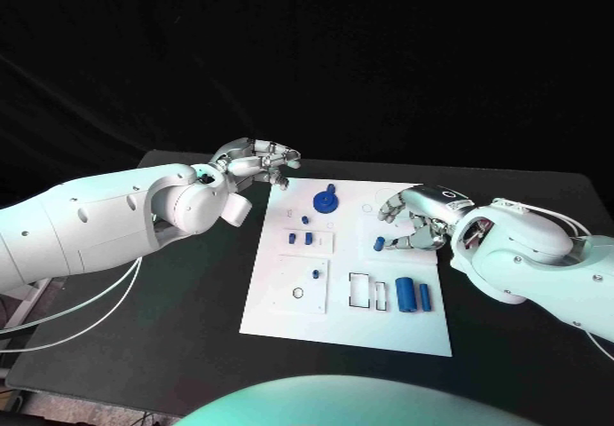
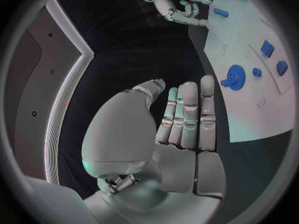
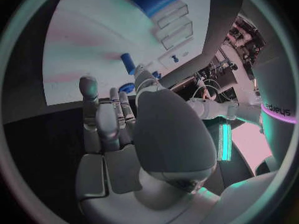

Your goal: Assemble the parts on the task board

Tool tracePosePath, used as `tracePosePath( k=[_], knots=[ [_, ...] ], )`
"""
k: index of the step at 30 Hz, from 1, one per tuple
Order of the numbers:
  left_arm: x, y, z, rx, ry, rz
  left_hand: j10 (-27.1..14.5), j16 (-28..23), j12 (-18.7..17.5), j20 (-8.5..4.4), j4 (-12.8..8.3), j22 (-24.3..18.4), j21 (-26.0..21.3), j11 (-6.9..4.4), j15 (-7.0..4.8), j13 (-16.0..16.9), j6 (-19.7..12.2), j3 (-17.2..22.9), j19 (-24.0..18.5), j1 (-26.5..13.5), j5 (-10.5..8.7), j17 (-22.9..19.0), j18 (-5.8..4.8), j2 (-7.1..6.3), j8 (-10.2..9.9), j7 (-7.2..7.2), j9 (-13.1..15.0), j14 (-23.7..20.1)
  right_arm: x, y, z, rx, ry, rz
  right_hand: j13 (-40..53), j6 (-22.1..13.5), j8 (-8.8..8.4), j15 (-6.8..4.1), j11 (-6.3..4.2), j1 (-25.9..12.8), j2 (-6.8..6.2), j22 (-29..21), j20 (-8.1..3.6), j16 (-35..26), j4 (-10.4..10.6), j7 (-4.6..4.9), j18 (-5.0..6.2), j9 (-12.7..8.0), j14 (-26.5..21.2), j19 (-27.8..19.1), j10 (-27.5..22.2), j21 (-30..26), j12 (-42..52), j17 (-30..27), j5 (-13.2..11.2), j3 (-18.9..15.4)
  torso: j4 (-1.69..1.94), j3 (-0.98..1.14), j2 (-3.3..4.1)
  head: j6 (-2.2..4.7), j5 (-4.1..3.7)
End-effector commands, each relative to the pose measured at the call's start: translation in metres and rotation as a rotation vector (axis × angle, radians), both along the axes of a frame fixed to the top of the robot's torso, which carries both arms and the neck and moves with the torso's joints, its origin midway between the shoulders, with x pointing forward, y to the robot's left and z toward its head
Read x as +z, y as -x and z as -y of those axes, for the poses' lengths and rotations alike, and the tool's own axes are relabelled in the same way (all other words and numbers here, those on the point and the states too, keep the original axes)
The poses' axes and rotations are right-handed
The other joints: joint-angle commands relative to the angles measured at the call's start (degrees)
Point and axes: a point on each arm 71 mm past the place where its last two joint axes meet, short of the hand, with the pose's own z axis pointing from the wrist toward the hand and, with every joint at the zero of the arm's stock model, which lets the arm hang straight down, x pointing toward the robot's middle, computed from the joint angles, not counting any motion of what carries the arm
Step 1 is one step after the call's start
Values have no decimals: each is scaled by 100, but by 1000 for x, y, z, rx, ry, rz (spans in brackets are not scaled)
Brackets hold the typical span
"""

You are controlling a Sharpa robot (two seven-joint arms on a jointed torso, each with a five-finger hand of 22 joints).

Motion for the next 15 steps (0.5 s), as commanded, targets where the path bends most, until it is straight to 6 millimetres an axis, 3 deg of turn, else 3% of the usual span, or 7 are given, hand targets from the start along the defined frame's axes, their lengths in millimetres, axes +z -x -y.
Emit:
tracePosePath(
  k=[1, 9, 12, 15],
  knots=[
    [1, 1, 3, -22, 5, 4, -39, -26, 5, 24, 12, -6, -37, -14, 8, -7, -36, -15, 34, -27, -17, -6, 55, 13, 16, 14, 7, -12, -7, 3, 0, 19, 69, -37, -5, 51, 44, -30, -27, 59, 18, 29, 1, 26, 7, 47, 25, -6, -5, 58, 21, 40, 66, 11, 82, 61, 2, -7, -1, 1, 5],
    [1, 1, 3, -24, 5, 5, -39, -26, 5, 24, 12, -6, -37, -14, 8, -7, -36, -15, 34, -27, -17, -6, 55, 13, 16, 14, 7, -12, -10, 5, -4, 31, 66, -30, 1, 222, 148, -121, -124, 127, 139, 316, -82, 221, -12, 96, -64, -48, 224, 427, 328, 545, 250, 277, 173, 254, 9, -5, 0, 0, 4],
    [1, 1, 2, -22, 4, 5, -39, -26, 5, 24, 12, -6, -37, -14, 8, -7, -36, -15, 34, -27, -17, -6, 55, 13, 16, 14, 7, -12, -10, 5, -7, 37, 57, -25, -38, 376, 185, -168, -156, 199, 190, 513, -135, 338, -8, 84, -132, -105, 395, 677, 593, 891, 212, 485, 113, 563, 6, -4, -2, -4, 5],
    [1, 2, 2, -22, 4, 6, -44, -25, 9, 26, 17, -9, -42, -12, 10, -6, -41, -15, 37, -29, -14, -7, 55, 21, 16, 17, 8, -13, -13, 5, -10, 44, 52, -26, -104, 546, 202, -204, -182, 211, 160, 664, -170, 423, -5, 70, -179, -169, 513, 844, 896, 1136, 51, 657, -30, 1039, -1, -6, 2, -5, 5]
  ],
)
